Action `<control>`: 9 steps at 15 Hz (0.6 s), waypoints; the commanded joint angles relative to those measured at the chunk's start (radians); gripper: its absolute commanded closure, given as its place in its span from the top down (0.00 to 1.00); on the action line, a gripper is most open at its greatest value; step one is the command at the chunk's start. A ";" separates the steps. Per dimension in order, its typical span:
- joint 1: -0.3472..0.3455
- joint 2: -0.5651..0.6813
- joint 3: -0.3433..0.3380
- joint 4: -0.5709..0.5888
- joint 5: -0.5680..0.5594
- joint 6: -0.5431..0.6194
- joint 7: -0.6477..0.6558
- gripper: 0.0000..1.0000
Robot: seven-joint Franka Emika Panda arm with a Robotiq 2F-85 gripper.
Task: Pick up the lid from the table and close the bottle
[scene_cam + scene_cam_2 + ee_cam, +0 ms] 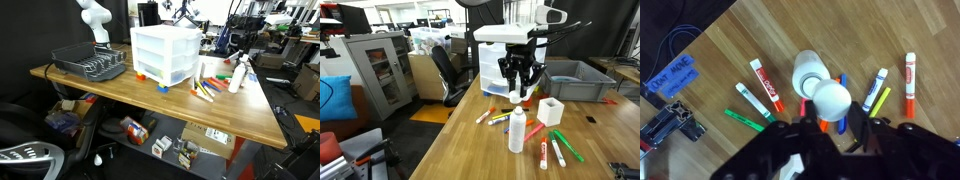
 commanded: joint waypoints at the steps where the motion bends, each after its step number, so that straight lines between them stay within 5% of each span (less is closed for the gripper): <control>1: -0.010 0.035 0.011 0.052 -0.008 -0.053 0.013 0.12; 9: -0.009 0.038 0.009 0.058 -0.013 -0.110 0.050 0.12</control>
